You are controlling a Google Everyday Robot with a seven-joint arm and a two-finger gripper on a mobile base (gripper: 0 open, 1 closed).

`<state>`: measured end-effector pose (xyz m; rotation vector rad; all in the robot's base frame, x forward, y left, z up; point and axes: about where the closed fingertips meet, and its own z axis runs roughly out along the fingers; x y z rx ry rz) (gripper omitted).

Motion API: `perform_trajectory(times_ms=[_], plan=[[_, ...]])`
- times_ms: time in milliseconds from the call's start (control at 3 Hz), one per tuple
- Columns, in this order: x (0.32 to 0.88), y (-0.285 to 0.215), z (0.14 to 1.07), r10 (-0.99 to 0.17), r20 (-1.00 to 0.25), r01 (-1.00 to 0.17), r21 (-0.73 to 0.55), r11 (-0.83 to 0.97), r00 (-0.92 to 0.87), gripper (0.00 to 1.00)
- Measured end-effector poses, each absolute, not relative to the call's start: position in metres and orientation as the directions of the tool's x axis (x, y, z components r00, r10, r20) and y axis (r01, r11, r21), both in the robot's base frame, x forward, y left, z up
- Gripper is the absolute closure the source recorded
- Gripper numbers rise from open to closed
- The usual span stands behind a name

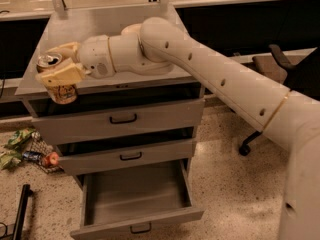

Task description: Place orange can into bottom drawer

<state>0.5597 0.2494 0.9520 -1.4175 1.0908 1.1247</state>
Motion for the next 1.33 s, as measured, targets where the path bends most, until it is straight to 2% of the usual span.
perform_trajectory(times_ms=[667,1333], plan=[[0.500,0.242,0.889,-0.098,-0.990,-0.991,-0.093,-0.100,0.102,1.00],[0.488,0.243,0.857,-0.056,-0.994,-0.995,-0.086,-0.055,0.089,1.00]])
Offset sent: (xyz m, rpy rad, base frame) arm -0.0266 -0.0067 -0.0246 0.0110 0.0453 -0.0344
